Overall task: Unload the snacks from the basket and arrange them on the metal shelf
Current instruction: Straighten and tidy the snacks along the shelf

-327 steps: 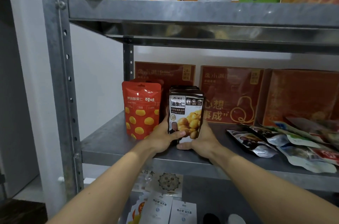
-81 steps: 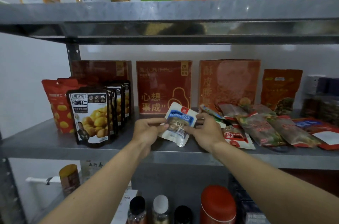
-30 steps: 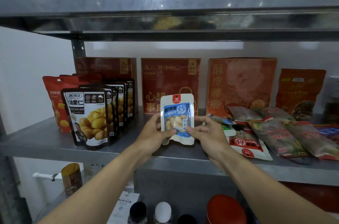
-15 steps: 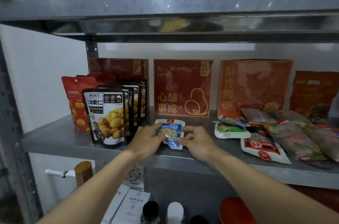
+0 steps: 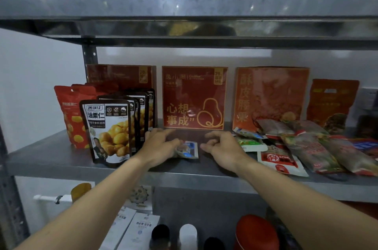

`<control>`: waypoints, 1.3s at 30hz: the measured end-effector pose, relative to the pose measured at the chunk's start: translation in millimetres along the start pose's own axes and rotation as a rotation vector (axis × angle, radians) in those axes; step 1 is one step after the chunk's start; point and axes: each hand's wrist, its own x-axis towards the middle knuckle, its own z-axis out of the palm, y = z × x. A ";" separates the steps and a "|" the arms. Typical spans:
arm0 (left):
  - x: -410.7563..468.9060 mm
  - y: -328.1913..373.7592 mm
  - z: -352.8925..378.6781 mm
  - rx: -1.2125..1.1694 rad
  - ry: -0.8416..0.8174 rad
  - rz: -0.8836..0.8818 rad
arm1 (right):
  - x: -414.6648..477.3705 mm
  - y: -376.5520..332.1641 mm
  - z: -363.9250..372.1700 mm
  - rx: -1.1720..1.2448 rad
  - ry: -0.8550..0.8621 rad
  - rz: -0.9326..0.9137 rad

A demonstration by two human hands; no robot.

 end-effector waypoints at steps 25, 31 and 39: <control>68.5 78.6 57.7 -0.032 -0.156 0.125 | 38.7 31.1 -94.4 -0.844 0.110 -0.038; 57.7 87.6 59.4 -0.250 -0.114 0.085 | 20.9 11.9 -90.0 -0.796 0.238 -0.230; 26.4 98.4 52.7 -0.973 -0.051 -0.063 | -3.8 6.8 -69.3 -0.713 0.289 -0.883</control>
